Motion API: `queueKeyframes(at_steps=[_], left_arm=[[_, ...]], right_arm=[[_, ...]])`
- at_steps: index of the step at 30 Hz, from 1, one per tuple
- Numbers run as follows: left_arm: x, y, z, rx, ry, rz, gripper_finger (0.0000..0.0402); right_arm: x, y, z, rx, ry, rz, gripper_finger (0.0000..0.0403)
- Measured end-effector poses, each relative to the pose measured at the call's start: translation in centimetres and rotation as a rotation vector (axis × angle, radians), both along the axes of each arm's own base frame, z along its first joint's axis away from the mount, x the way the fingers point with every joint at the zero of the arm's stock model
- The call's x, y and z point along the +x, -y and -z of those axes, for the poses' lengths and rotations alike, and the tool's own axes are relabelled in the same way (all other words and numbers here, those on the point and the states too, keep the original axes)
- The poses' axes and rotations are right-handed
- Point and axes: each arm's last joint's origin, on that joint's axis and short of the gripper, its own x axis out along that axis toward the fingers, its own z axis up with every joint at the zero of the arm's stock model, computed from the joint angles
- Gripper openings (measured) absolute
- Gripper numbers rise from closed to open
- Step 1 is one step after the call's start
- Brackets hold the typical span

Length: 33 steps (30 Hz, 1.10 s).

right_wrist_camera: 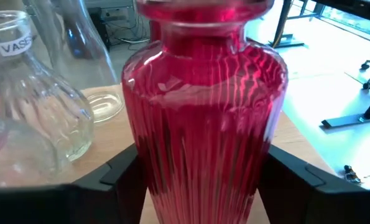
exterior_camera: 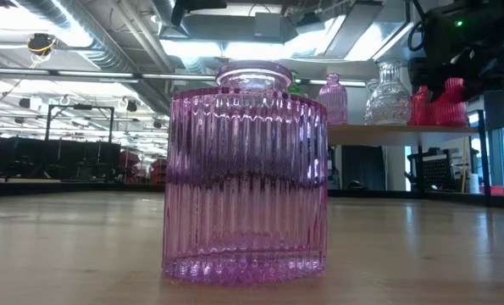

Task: Sort vases onto shelf
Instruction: Put the red vase on the shelf aligned with the other red vases

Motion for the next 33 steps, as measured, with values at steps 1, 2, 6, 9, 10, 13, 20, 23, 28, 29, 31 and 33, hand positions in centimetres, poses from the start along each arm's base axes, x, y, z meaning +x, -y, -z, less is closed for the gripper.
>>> queueKeyframes(at_steps=[1,2,6,9,10,13,20,23,28,29,31,33], left_arm=[[0.00,0.00,0.00,0.000,0.000,0.000,0.0098],[0.00,0.00,0.00,0.000,0.000,0.000,0.0098],[0.00,0.00,0.00,0.000,0.000,0.000,0.0098],[0.00,0.00,0.00,0.000,0.000,0.000,0.0098],[0.00,0.00,0.00,0.000,0.001,0.000,0.0098],[0.01,0.00,-0.05,0.002,0.005,0.000,0.0098],[0.03,0.00,-0.24,0.009,0.024,0.000,0.0098],[0.04,-0.01,-0.28,0.009,0.028,0.000,0.0098],[0.04,0.00,-0.28,0.005,0.030,0.000,0.0098],[0.05,0.01,-0.28,0.005,0.030,0.000,0.0098],[0.05,0.01,-0.28,0.005,0.030,0.000,0.0098],[0.05,0.01,-0.28,0.004,0.030,0.000,0.0098]], right_arm=[[-0.01,0.07,-0.01,-0.003,-0.002,0.004,0.0239],[-0.02,0.13,-0.02,-0.006,-0.006,0.005,0.0234],[0.07,0.14,-0.01,-0.010,-0.009,-0.002,0.0209],[0.26,0.15,0.03,-0.009,-0.004,-0.011,0.0206],[0.36,0.15,0.05,-0.009,0.000,-0.015,0.0209],[0.66,0.17,0.09,-0.014,0.003,-0.031,0.0231],[0.67,0.17,0.09,-0.011,-0.004,-0.035,0.0249],[0.64,0.17,0.09,-0.011,-0.007,-0.035,0.0244],[0.62,0.17,0.09,-0.011,-0.011,-0.035,0.0250],[0.58,0.17,0.08,-0.011,-0.016,-0.035,0.0253],[0.53,0.17,0.06,-0.011,-0.022,-0.035,0.0261],[0.53,0.17,0.07,-0.011,-0.021,-0.035,0.0269]])
